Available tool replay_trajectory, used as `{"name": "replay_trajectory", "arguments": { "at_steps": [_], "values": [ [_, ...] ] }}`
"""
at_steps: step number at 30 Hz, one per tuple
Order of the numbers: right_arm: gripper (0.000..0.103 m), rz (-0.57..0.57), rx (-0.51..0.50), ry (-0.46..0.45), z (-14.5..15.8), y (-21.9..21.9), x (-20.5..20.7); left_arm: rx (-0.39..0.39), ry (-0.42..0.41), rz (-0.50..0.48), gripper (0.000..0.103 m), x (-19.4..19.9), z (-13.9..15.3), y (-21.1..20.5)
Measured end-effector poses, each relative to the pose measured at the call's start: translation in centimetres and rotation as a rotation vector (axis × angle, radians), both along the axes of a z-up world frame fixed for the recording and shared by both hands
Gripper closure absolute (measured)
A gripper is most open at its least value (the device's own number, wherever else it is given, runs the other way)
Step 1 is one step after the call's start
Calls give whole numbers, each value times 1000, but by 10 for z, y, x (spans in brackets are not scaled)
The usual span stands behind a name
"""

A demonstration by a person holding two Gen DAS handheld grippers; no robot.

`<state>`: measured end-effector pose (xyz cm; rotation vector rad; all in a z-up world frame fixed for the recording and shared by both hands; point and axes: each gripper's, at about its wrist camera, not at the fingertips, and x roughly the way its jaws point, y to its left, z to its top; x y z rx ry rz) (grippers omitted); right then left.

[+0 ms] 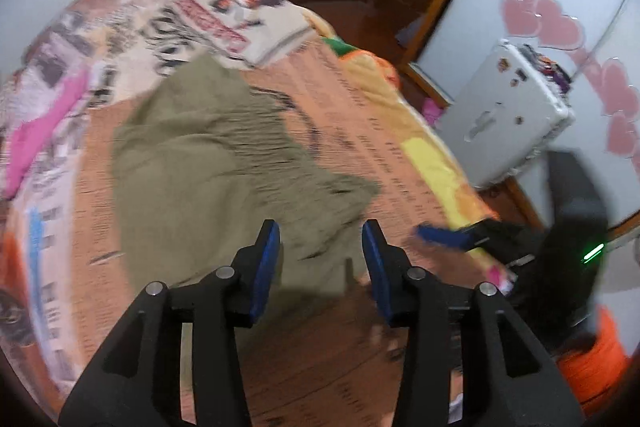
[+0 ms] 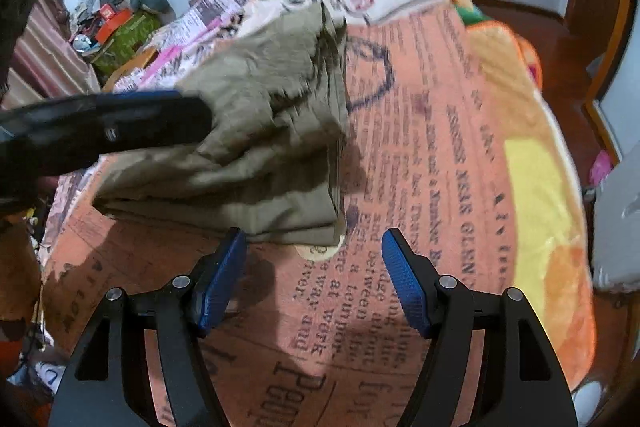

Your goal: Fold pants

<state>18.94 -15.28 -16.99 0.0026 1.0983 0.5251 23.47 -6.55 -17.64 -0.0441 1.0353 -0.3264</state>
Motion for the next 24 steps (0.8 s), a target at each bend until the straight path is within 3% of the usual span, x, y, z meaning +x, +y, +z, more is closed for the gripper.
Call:
{"name": "replay_trajectory", "arguments": {
  "at_steps": [3, 8, 12, 15, 21, 24],
  "values": [
    [37, -6, 27, -56, 22, -1, 2, 70, -7, 50, 60, -5, -5, 24],
    [36, -1, 68, -148, 51, 11, 10, 68, 97, 80, 60, -10, -39, 49],
    [36, 22, 39, -199, 57, 34, 23, 112, 58, 83, 59, -23, -49, 43],
    [36, 31, 18, -195, 48, 46, 29, 104, 43, 83, 59, -26, -41, 46],
    [36, 22, -81, -93, -1, 46, 27, 128, 28, 134, 59, -18, -32, 70],
    [29, 21, -52, -76, -10, 37, 19, 139, 29, 171, 59, -4, -32, 87]
  ]
}}
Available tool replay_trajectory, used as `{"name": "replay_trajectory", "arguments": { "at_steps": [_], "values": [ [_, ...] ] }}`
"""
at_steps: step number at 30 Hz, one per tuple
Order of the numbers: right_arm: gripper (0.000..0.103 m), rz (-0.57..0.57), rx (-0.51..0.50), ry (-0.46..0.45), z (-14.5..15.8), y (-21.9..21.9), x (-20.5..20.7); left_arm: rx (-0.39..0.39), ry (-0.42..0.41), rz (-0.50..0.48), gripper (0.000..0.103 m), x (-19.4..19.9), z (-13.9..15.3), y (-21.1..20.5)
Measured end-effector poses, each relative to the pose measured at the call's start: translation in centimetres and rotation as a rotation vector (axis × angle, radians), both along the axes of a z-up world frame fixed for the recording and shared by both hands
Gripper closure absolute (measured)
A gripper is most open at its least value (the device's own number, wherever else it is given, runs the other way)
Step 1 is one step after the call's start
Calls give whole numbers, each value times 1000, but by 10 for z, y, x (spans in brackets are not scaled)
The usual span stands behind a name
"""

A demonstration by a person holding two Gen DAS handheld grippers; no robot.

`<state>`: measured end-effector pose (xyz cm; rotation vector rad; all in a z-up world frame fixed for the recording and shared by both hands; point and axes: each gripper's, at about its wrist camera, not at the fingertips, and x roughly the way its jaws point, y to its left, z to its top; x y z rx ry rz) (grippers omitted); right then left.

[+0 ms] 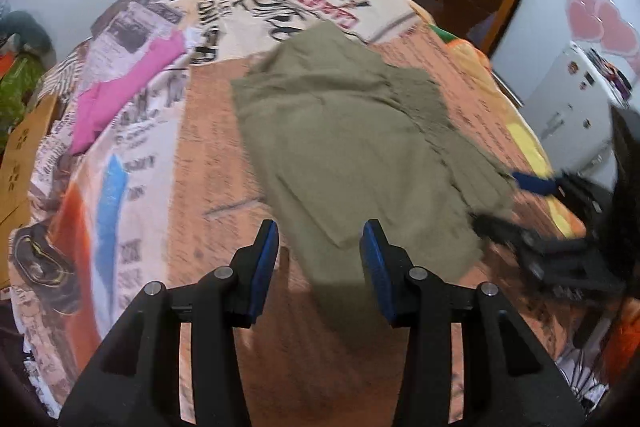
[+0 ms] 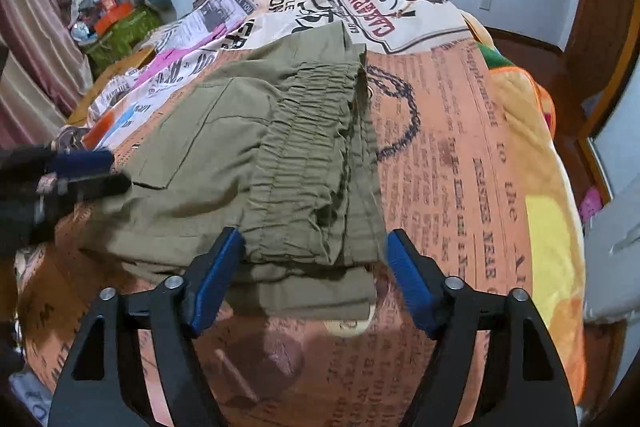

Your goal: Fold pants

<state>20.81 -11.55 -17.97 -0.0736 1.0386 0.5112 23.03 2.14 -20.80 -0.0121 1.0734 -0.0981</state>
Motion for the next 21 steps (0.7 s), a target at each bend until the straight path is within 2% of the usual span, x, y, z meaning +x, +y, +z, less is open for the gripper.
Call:
{"name": "replay_trajectory", "arguments": {
  "at_steps": [2, 5, 7, 9, 12, 21],
  "values": [
    [29, 4, -1, 33, 0, -3, -1, 13, -4, 19, 59, 15, 1, 10],
    [29, -9, 4, 21, 5, -8, -3, 67, -21, 37, 58, 38, 3, 19],
    [29, -26, 28, 20, 11, -14, -4, 95, -34, 43, 52, 57, 4, 24],
    [29, -46, 52, 14, 16, -18, -4, 119, -49, 46, 41, 79, 3, 29],
    [29, -80, 87, 6, 24, -26, -1, 164, -14, 30, 40, 109, -4, 31],
    [29, -133, 103, 19, 27, -41, 7, 110, 103, 83, 40, 187, -45, 55]
  ]
}}
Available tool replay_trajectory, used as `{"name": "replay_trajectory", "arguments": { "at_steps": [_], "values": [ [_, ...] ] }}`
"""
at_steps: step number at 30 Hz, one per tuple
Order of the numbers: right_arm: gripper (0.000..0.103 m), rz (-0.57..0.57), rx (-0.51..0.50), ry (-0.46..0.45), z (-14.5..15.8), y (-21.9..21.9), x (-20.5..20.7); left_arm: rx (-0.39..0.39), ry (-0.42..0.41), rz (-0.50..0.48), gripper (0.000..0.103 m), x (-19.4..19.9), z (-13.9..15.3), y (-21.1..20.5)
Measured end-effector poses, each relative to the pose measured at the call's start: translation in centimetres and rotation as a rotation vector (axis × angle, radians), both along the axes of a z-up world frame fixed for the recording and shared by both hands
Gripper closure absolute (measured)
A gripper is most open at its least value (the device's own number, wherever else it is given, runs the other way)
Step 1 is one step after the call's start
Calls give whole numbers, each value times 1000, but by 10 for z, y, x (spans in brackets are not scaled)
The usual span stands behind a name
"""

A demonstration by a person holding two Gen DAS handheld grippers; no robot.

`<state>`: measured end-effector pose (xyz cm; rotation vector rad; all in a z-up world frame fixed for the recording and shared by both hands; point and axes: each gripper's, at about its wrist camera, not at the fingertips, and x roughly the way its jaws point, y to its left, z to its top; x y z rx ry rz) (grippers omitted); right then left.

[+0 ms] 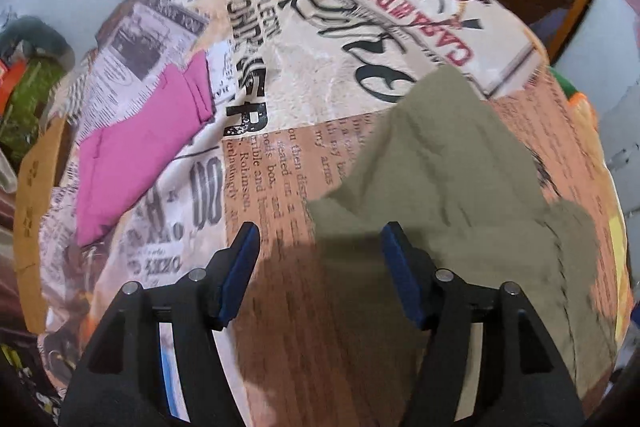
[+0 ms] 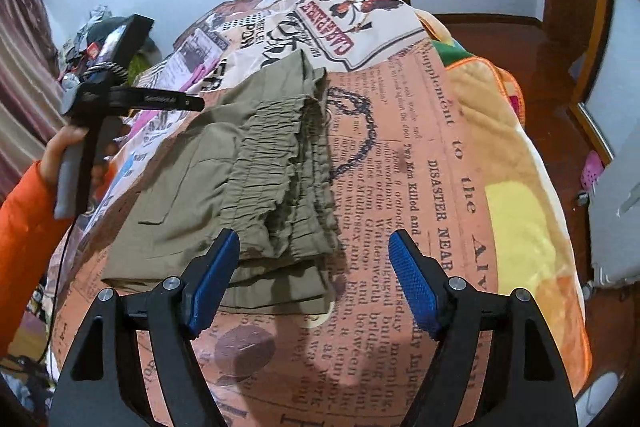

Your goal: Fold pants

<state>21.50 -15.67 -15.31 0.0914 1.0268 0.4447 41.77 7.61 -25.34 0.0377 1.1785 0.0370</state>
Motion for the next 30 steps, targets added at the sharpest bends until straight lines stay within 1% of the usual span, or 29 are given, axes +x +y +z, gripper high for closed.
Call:
{"name": "replay_trajectory", "arguments": {
  "at_steps": [1, 2, 4, 5, 6, 7, 9, 11, 15, 19, 21, 26, 30],
  "values": [
    [29, -7, 0, 4, -1, -1, 1, -1, 17, 5, 40, 6, -6, 1],
    [29, -11, 0, 6, -2, -3, 1, 14, 31, 13, 40, 11, -13, 1],
    [29, -18, -4, 11, -4, -5, 2, 76, 42, 20, 31, 17, -27, 0],
    [29, -20, -6, 13, -4, -6, 3, 120, 36, 23, 21, 17, -33, -1],
    [29, -22, -9, 16, -5, -7, 4, 166, 27, 17, 15, 16, -39, -3],
    [29, -24, -10, 18, -6, -7, 5, 184, 18, 6, 14, 13, -43, -4],
    [29, -24, -11, 20, -6, -7, 7, 192, 1, -12, 14, 6, -44, -4],
    [29, -23, -15, 11, -3, -7, 7, 188, 5, -3, 14, 1, -42, 0],
    [29, -12, -10, -8, 2, -4, 5, 208, 5, -10, 14, -19, -35, 9],
    [29, -7, 0, -18, 6, -1, 3, 185, 11, 14, 14, -52, -27, 23],
    [29, -4, 5, -20, 7, 0, 1, 152, 12, 36, 14, -75, -23, 31],
    [29, 8, 1, -31, 9, 3, -6, 37, -7, 103, 14, -136, -8, 50],
    [29, 18, -3, -25, 8, 5, -11, -50, -14, 150, 14, -178, -1, 54]
  ]
}}
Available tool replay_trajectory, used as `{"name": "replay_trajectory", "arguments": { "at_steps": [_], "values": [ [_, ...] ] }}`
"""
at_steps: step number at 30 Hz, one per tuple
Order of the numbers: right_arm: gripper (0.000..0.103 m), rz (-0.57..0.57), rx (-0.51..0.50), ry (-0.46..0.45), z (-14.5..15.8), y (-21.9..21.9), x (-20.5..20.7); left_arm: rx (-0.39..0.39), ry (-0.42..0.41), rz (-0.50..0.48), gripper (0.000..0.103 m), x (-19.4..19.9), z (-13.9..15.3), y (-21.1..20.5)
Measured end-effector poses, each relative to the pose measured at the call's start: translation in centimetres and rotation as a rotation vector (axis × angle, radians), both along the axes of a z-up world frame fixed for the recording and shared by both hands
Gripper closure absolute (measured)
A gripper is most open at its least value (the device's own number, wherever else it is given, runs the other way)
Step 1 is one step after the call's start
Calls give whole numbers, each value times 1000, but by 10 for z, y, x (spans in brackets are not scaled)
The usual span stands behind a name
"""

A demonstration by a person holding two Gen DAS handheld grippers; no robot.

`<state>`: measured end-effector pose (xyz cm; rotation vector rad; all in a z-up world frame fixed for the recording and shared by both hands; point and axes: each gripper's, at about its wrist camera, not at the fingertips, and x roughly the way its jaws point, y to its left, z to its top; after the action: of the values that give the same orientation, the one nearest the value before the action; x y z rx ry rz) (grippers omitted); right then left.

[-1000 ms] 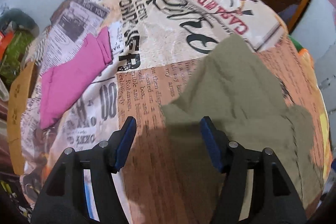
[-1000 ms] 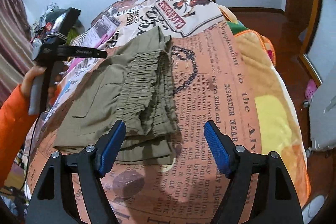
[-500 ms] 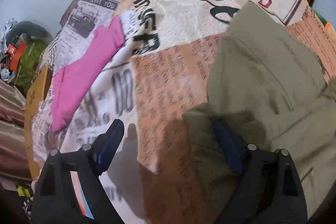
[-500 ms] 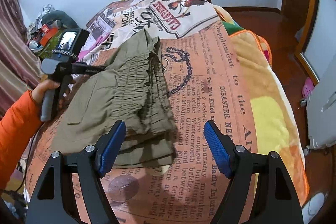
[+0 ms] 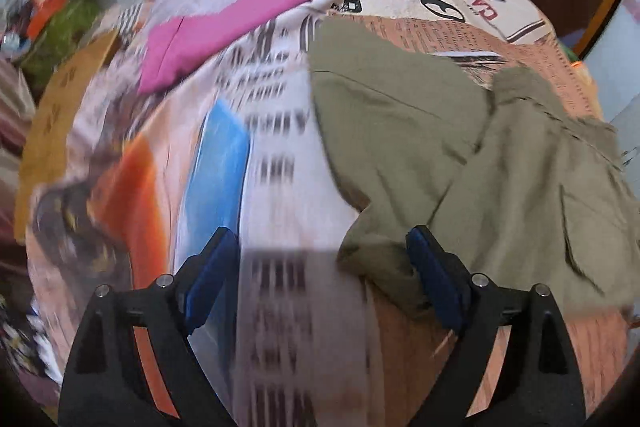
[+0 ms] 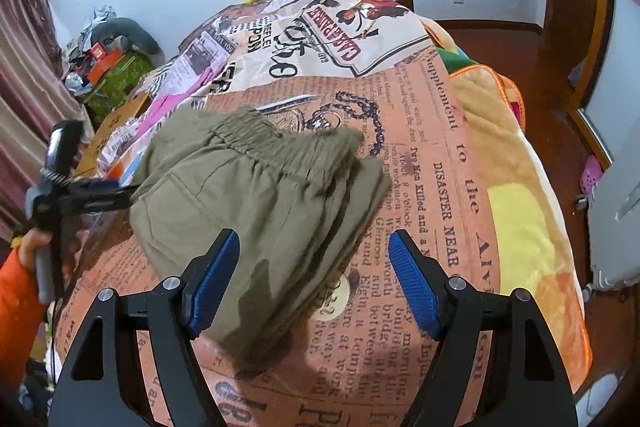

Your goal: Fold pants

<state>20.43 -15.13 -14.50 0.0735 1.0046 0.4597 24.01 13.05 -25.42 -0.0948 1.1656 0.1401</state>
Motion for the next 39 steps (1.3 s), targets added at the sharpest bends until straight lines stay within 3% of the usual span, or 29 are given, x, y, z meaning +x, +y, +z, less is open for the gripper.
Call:
{"name": "replay_trajectory", "arguments": {
  "at_steps": [4, 13, 19, 20, 22, 24, 26, 29, 33, 37, 39],
  "values": [
    [29, 17, -21, -12, -1, 5, -5, -68, -10, 23, 14, -35, 6, -3],
    [31, 39, -33, 36, -32, 16, -9, -72, -48, 90, 14, -75, 14, 12],
    [48, 51, -7, 55, -37, 14, -12, -90, -61, 129, 14, -89, 12, 23],
    [56, 50, -3, 56, -36, 13, -12, -72, -60, 148, 15, -92, 12, 25],
    [62, 55, 0, 55, -36, 13, -14, -44, -57, 175, 15, -97, 10, 31],
    [65, 68, -12, 50, -35, 16, -16, -98, -48, 188, 24, -100, 10, 41],
    [67, 76, -26, 43, -33, 19, -16, -100, -44, 187, 29, -98, 15, 45],
    [67, 76, -36, 26, -25, 21, -14, -91, -87, 167, 29, -87, 30, 48],
    [67, 45, -13, 0, -12, 19, -2, -141, -139, 120, 29, -54, 45, 48],
    [66, 26, 5, -16, -5, 20, 16, -174, -104, 61, 29, -8, 32, 42],
    [61, 24, 4, -19, -6, 23, 25, -183, -58, 34, 29, 12, 16, 39]
  ]
}}
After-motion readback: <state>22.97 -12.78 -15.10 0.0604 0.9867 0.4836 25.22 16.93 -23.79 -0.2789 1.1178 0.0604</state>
